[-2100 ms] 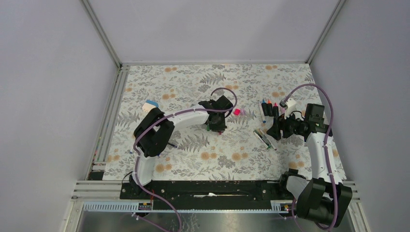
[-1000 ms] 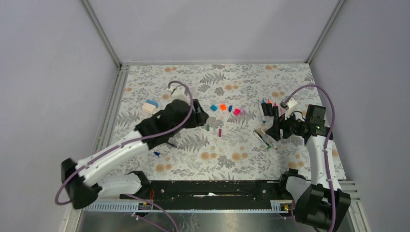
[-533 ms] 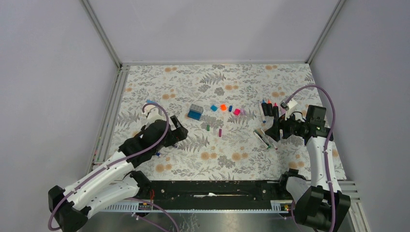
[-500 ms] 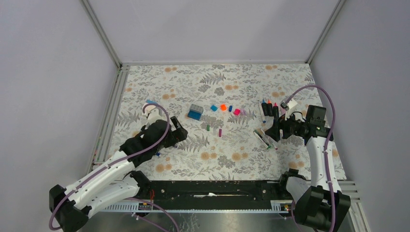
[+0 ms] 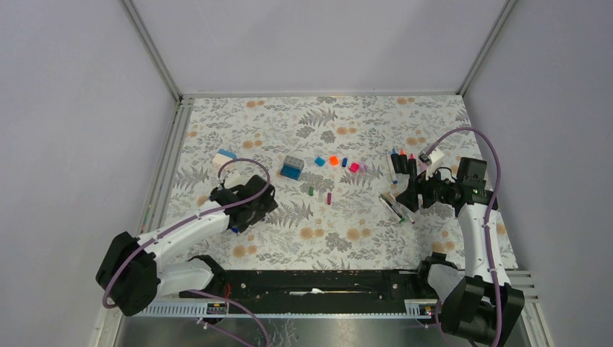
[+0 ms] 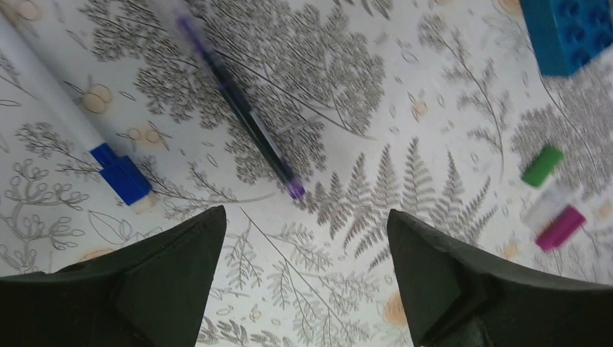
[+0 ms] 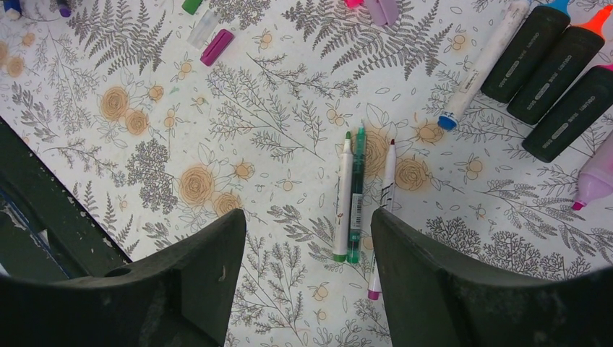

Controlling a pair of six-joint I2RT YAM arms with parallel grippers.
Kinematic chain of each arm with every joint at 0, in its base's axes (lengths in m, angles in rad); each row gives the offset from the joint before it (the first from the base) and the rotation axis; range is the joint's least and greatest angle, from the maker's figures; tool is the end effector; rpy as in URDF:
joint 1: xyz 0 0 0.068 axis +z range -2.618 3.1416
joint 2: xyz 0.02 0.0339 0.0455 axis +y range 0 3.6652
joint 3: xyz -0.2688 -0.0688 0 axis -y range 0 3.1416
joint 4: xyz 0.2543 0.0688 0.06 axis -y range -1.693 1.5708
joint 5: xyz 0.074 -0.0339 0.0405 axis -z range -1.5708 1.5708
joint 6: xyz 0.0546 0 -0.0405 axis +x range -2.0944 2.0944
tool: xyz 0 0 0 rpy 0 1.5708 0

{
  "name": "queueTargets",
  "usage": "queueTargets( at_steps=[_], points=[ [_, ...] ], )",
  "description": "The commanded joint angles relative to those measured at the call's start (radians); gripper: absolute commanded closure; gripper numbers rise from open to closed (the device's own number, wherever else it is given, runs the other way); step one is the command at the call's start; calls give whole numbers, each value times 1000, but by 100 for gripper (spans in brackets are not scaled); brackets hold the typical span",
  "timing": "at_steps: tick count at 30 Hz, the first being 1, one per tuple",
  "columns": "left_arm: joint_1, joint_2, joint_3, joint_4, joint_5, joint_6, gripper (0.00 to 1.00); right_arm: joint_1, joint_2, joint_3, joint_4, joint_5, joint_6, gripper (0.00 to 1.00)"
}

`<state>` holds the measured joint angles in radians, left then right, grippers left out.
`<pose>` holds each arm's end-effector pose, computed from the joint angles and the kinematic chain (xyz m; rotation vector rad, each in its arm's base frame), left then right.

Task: Open the pen caps
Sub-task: Pick up the pen from the center of the board.

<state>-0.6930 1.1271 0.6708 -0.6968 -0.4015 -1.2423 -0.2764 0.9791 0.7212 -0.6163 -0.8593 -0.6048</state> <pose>0.1750 -0.1176 0.1845 -0.8055 2.4490 -0.1523 0.2053 -0.0152 0.2457 -0.6929 2.0291 0.5490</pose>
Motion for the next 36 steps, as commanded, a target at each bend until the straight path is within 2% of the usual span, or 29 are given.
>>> queueTargets(
  at_steps=[1, 4, 11, 22, 28, 30, 36],
  points=[
    [51, 54, 61, -51, -74, -108, 11, -4, 6, -8, 0, -40, -9, 29],
    [85, 102, 60, -49, -58, -115, 16, -4, 8, -11, 1, -38, -11, 29],
    [151, 214, 85, -10, -40, -75, 46, -4, 8, -17, 7, -31, -10, 29],
    [206, 365, 139, 32, 19, -1, 55, -9, 21, -22, 8, -30, -13, 29],
    [220, 404, 127, 41, 41, 1, 57, -10, 20, -21, 9, -30, -15, 29],
    [223, 407, 113, 50, 48, 3, 60, -10, 19, -22, 9, -30, -15, 29],
    [228, 405, 99, 58, 80, 1, 78, -10, 12, -21, 7, -32, -15, 29]
  ],
)
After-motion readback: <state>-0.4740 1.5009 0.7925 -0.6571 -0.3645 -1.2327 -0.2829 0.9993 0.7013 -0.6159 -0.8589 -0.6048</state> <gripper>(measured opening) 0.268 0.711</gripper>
